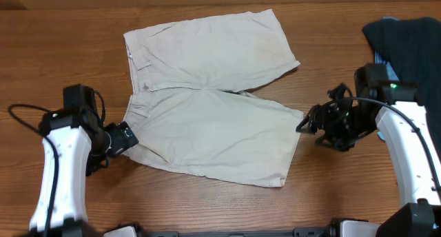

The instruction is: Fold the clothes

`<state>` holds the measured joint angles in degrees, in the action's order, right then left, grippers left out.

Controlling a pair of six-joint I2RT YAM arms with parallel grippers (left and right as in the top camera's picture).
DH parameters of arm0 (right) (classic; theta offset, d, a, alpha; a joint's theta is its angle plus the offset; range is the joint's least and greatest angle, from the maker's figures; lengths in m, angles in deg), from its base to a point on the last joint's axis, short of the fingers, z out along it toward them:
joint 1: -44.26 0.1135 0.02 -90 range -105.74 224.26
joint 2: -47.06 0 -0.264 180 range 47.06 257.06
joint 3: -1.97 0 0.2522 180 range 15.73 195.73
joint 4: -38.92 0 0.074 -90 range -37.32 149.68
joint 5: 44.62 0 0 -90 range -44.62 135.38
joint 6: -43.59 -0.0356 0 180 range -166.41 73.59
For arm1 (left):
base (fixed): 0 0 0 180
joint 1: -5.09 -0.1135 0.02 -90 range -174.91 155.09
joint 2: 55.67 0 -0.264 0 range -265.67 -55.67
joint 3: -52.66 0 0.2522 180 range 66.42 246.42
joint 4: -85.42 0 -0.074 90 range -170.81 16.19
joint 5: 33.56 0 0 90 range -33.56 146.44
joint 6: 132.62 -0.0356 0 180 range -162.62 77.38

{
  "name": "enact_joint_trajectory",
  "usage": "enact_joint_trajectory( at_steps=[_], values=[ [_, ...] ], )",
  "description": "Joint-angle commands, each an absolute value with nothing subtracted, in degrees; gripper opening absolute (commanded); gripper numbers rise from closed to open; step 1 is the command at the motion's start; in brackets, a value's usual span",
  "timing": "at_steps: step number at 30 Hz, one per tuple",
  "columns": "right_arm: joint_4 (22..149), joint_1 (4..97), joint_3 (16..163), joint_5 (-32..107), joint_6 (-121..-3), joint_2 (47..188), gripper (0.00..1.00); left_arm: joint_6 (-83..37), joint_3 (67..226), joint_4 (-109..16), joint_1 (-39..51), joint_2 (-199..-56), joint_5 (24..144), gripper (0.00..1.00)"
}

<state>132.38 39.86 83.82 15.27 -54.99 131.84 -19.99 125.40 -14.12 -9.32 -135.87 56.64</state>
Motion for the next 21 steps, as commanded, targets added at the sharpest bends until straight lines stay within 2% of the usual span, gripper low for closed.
enact_joint_trajectory(
  at_steps=[1,7,14,18,19,21],
  values=[
    [131.4,40.1,79.9,15.3,-55.2,131.7,0.69,-17.9,122.0,-19.7,-12.0,-144.6,58.0,1.00],
    [132.1,41.9,79.1,15.1,-54.9,131.7,0.69,-17.9,122.0,-31.4,-12.2,-156.0,52.8,0.99],
    [129.9,49.5,79.1,15.1,-55.0,131.7,0.68,-17.7,122.0,-40.1,-12.1,-158.2,55.0,0.93],
    [129.6,50.3,79.1,15.1,-55.3,131.7,0.68,-17.7,122.0,-42.8,-12.1,-158.2,57.5,0.47],
    [129.5,50.3,79.1,15.1,-55.5,131.7,0.68,-17.8,122.0,-42.8,-12.1,-158.1,57.9,0.40],
    [129.6,50.3,79.1,15.1,-55.5,131.7,0.68,-17.8,122.0,-42.3,-12.2,-157.0,59.1,0.57]
  ],
)
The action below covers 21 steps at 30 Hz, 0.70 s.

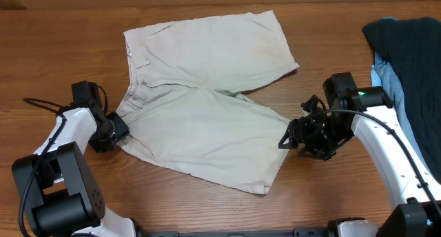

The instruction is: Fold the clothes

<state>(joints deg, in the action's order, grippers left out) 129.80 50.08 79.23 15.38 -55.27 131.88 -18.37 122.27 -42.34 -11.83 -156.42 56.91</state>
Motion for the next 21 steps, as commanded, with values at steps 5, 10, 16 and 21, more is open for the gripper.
enact_joint_trajectory(
  at_steps=[5,10,16,21],
  values=[
    [129.6,50.3,79.1,15.1,-55.4,131.7,0.68,-17.7,122.0,-40.6,-12.6,-149.7,57.4,0.84],
    [129.5,50.3,79.1,15.1,-55.4,131.7,0.68,-19.9,122.0,-42.4,-18.0,-149.5,57.2,0.88],
    [128.6,50.3,79.1,15.1,-55.4,131.7,0.69,-30.3,121.9,-47.1,-19.3,-155.9,65.0,0.88],
    [129.8,50.3,79.1,15.5,-55.4,131.7,0.68,-32.0,122.0,-46.1,-19.3,-160.0,67.9,0.46]
  ],
)
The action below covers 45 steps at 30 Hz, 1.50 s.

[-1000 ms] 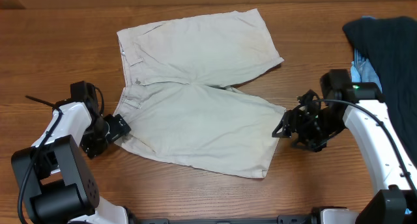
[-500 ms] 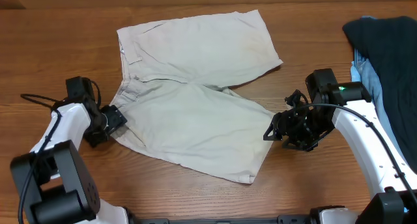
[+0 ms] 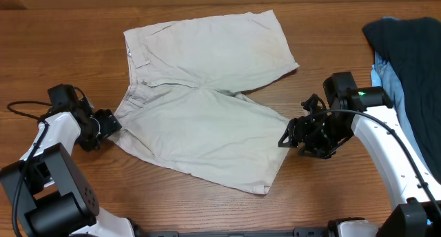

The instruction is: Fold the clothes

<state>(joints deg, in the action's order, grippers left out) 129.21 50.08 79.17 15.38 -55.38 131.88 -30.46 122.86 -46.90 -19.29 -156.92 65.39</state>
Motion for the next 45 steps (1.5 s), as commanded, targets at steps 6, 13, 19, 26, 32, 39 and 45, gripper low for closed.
enact_joint_trajectory(
  at_steps=[6,13,19,26,32,39,45],
  values=[
    [130.4,50.3,73.5,22.4,-61.5,131.7,0.79,-32.4,122.0,-43.8,-19.3,-160.0,67.9,0.07],
    [114.2,51.8,53.7,9.0,-62.5,131.7,0.78,-32.4,122.0,-42.2,-19.3,-160.0,67.9,0.08],
    [109.7,54.7,51.3,8.5,-68.3,132.3,0.79,-33.3,122.0,-37.3,-19.3,-160.0,68.9,0.08],
    [105.5,55.3,51.2,14.8,-79.9,134.0,0.77,-33.7,122.0,-33.7,-19.3,-160.0,68.9,0.07],
    [99.4,55.6,50.0,11.0,-82.6,134.0,0.34,-33.9,122.0,-33.0,-19.3,-160.0,69.0,0.07],
    [103.4,55.6,49.7,10.7,-82.7,134.0,0.66,-33.9,122.0,-32.8,-19.3,-158.6,69.0,0.07],
    [98.3,55.6,46.7,10.1,-91.9,134.0,0.56,-33.9,122.0,-32.5,-19.3,-157.8,69.4,0.07]
  ],
)
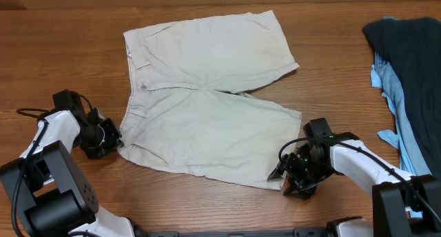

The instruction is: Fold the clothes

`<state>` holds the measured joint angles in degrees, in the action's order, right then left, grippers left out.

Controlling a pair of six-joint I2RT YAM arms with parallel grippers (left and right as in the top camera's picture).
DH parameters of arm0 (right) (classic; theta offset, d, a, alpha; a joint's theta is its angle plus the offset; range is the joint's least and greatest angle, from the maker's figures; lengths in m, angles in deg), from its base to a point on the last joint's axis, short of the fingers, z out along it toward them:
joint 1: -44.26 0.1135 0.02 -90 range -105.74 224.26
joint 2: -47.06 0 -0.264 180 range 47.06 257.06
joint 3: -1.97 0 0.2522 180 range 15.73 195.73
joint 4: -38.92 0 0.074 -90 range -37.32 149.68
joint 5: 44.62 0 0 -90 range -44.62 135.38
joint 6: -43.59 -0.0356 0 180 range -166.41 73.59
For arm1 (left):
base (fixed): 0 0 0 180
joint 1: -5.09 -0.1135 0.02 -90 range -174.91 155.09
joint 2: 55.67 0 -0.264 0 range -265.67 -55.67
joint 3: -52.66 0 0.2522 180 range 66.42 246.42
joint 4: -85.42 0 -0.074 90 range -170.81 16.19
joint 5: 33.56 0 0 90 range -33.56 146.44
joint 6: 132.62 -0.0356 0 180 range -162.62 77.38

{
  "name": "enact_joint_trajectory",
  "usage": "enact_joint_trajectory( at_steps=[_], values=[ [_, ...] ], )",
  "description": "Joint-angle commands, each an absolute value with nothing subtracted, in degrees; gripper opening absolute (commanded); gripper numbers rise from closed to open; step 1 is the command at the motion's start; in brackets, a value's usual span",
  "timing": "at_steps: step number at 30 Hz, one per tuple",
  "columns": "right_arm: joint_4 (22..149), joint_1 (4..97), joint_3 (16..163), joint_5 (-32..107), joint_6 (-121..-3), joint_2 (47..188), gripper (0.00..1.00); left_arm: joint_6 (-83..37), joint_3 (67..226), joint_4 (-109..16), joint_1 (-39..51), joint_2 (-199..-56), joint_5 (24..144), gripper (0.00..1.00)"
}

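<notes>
Beige shorts (207,120) lie flat on the wooden table (62,51), waistband at the left and both legs pointing right. My left gripper (116,138) is at the near corner of the waistband (132,102) and looks shut on the cloth edge. At the near leg's front hem corner (281,183), my right gripper (277,172) has its fingers over the cloth edge. The overhead view does not show how its jaws stand.
A heap of dark navy (410,54) and light blue (396,113) clothes lies at the table's right edge. The left arm's cable (31,113) trails across the table at the left. The right arm (358,165) stretches across the front right.
The left gripper has moved down and right with the waistband corner, and the waistband now lies straight. The right gripper has moved from the near leg's mid-hem to its front corner. That leg lies flatter and further right.
First both grippers were at the near half of the shorts, left at the waistband corner, right at the hem. Then the waistband was bunched and the near leg pulled leftward. Now the waistband and near leg lie spread flat, with a gripper at each front corner.
</notes>
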<state>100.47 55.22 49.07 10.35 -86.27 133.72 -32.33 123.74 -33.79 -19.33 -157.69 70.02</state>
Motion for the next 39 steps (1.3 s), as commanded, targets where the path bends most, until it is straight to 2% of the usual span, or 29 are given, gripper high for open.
enact_joint_trajectory(
  at_steps=[1,2,4,5,6,10,13,16,20,24,27,30,34,36,39],
  values=[
    [97.0,55.6,45.6,9.7,-92.3,134.0,0.55,-33.9,122.0,-32.4,-19.3,-157.8,69.4,0.07],
    [95.8,55.6,44.3,9.4,-93.5,134.0,0.53,-33.9,122.0,-32.4,-19.3,-157.8,69.4,0.07],
    [94.5,55.6,43.3,8.3,-93.5,134.0,0.36,-33.9,122.0,-32.4,-19.3,-157.8,69.4,0.07],
    [94.3,55.5,43.3,8.3,-93.5,134.0,0.10,-33.9,122.0,-32.4,-19.3,-157.8,69.4,0.07],
    [94.2,55.5,43.5,8.4,-92.3,134.0,0.04,-33.9,122.0,-32.4,-19.3,-157.8,69.4,0.07],
    [96.1,55.5,46.8,11.9,-85.5,132.1,0.04,-33.9,122.1,-32.4,-19.3,-155.4,69.6,0.06],
    [101.1,55.5,50.6,20.1,-83.4,126.6,0.04,-33.9,122.2,-31.2,-19.3,-149.7,69.6,0.05],
    [109.4,55.5,57.6,30.0,-81.7,117.1,0.04,-34.1,122.2,-25.0,-19.3,-137.4,69.5,0.05],
    [120.9,55.5,68.6,36.1,-81.5,106.4,0.04,-34.0,122.3,-18.3,-19.3,-119.9,65.2,0.04],
    [132.0,55.5,80.7,41.5,-81.5,103.8,0.04,-33.4,126.2,-10.4,-19.3,-106.8,61.9,0.04],
    [136.0,55.5,89.1,42.2,-81.4,105.2,0.04,-32.7,130.9,-4.8,-19.3,-103.5,58.8,0.04],
    [129.8,55.5,95.5,42.1,-80.4,111.9,0.04,-30.9,132.0,-3.7,-19.3,-104.0,56.2,0.04],
    [118.7,55.5,95.6,40.9,-75.4,123.2,0.04,-29.4,132.0,-3.9,-19.3,-105.7,53.2,0.04],
    [109.4,55.5,95.6,38.8,-70.8,129.9,0.04,-28.6,132.0,-4.9,-19.3,-107.3,52.8,0.04],
    [98.5,55.5,95.6,36.1,-70.4,137.6,0.04,-28.4,132.0,-7.1,-19.3,-110.9,52.9,0.05]
  ],
)
